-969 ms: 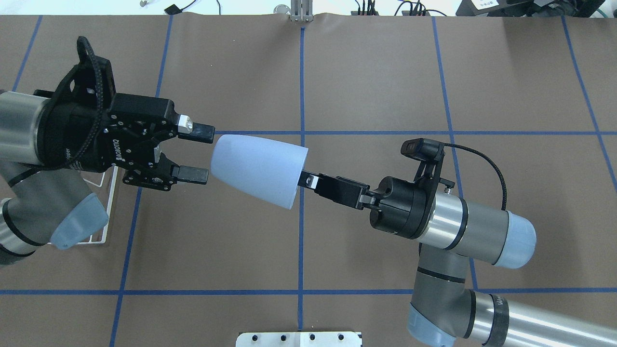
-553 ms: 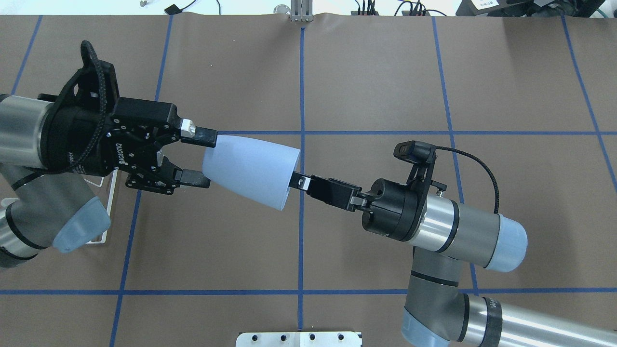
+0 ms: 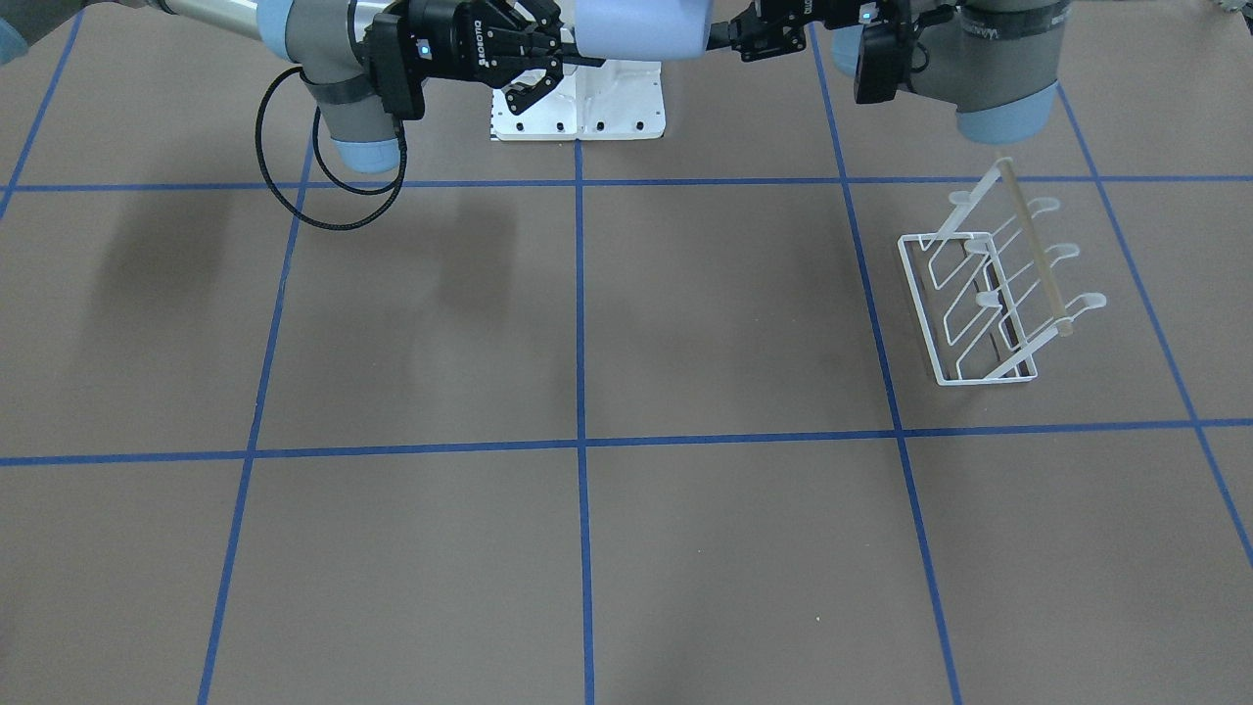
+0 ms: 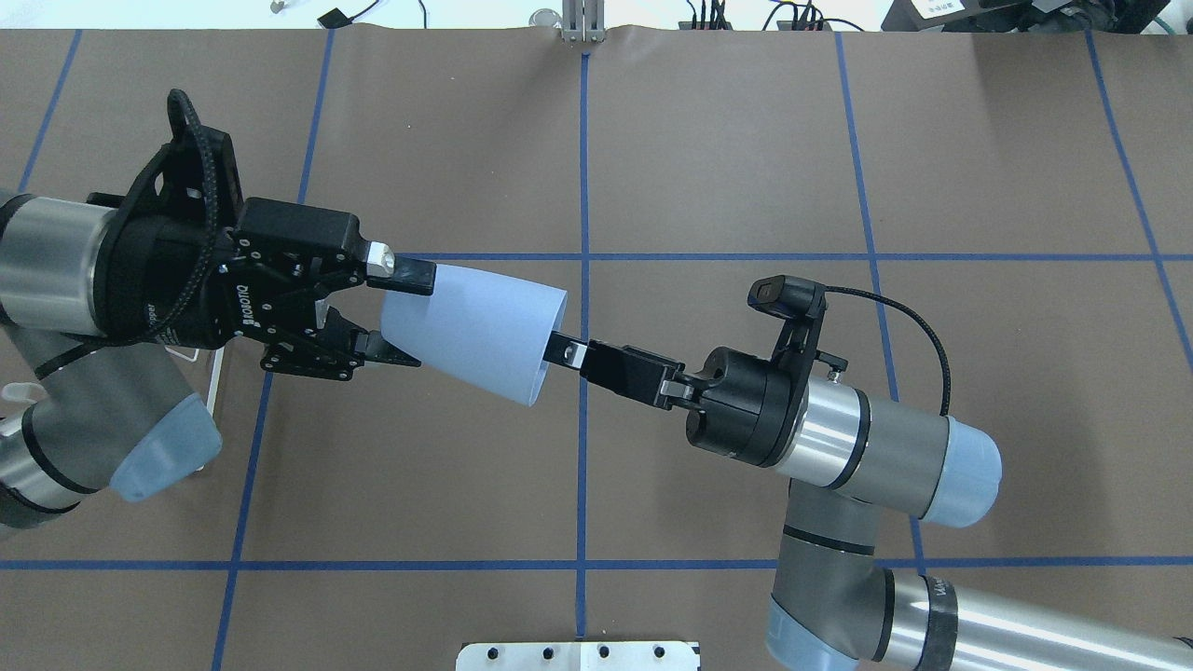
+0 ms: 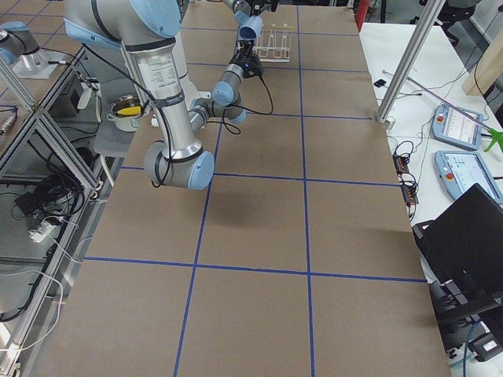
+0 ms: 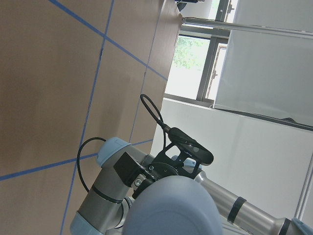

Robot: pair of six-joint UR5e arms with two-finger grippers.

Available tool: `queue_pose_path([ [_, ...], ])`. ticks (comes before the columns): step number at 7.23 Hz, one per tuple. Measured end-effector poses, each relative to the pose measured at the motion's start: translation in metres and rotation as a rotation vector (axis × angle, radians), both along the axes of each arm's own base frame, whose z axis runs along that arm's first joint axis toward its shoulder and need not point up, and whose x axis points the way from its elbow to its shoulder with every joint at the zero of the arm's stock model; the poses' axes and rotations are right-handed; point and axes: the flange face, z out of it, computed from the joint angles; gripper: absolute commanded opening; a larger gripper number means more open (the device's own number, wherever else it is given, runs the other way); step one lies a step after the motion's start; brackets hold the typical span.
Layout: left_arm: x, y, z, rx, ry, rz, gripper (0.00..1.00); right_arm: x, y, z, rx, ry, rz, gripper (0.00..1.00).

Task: Hang cup on cup holder
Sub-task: 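Close the left gripper on the cup base and release the right gripper, then lift the cup with the left gripper while the right arm withdraws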

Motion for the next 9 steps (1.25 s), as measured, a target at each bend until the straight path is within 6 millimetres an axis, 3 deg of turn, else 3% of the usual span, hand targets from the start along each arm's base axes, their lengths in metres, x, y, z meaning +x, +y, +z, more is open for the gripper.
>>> queue_pose_path([
  [1,0.002,0.001,0.0,-0.004,0.003,0.0,0.58,0.0,0.0,0.0,0.0,-0.001,0.0,0.11],
  [2,0.002,0.001,0.0,-0.004,0.005,-0.001,0.31,0.0,0.0,0.0,0.0,-0.001,-0.001,0.6],
  [3,0.003,0.001,0.002,0.004,0.014,-0.001,0.06,0.0,0.0,0.0,0.002,-0.002,0.001,1.0],
  [4,0.004,0.001,0.007,0.017,0.029,0.0,0.0,0.001,0.001,-0.001,0.005,-0.006,0.003,1.0],
  [6,0.004,0.001,0.011,0.034,0.045,0.0,0.0,0.009,0.002,0.003,0.007,-0.008,0.005,1.0],
  [9,-0.003,-0.002,0.011,0.051,0.048,-0.024,0.0,0.053,-0.001,0.038,-0.015,0.05,0.026,1.0],
])
